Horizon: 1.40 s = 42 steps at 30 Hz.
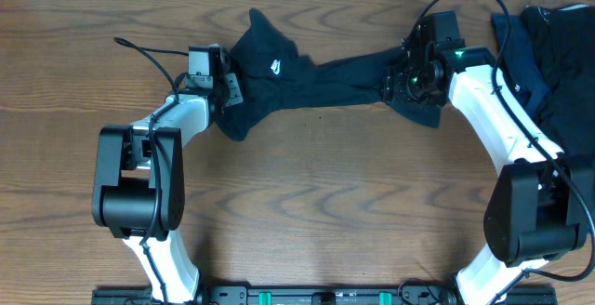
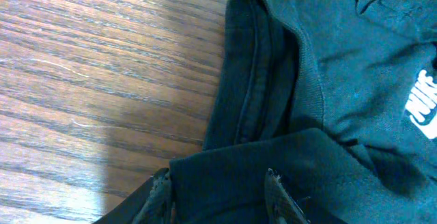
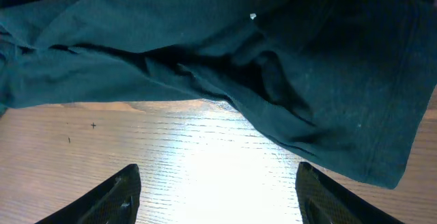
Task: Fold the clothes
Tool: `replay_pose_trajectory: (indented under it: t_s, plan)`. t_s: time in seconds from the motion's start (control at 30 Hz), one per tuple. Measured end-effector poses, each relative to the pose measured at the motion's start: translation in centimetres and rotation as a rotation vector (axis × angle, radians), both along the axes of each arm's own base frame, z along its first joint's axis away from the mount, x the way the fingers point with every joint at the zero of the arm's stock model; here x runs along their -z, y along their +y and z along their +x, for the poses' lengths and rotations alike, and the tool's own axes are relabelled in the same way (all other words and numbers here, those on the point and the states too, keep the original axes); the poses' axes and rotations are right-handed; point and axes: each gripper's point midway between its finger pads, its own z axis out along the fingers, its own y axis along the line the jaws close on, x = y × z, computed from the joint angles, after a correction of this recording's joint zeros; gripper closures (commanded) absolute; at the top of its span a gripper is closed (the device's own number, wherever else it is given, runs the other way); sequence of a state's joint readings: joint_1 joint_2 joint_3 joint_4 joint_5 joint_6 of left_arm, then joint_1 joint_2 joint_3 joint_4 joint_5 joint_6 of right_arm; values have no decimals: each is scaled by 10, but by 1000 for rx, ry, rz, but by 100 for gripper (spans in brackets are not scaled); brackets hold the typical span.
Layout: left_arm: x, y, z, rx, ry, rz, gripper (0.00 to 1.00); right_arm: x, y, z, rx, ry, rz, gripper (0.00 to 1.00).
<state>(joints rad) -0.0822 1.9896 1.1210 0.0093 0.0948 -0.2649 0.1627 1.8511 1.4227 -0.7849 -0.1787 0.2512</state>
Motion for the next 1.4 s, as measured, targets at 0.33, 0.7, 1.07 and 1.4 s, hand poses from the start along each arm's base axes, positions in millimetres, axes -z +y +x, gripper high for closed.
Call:
replay_pose_trajectory:
  t_s: [0.33,0.7,1.07,1.4]
  plan:
    - [-22,-2,5,7,-48,-13,55,0,0,0,0,0,0,27]
    - [-20,-3,2,9,-37,-15,55,0,0,0,0,0,0,27]
    - [-19,-1,2,3,-32,-7,46,0,0,0,0,1,0,26]
    - [-19,9,3,-33,-38,40,44,0,0,0,0,1,0,26]
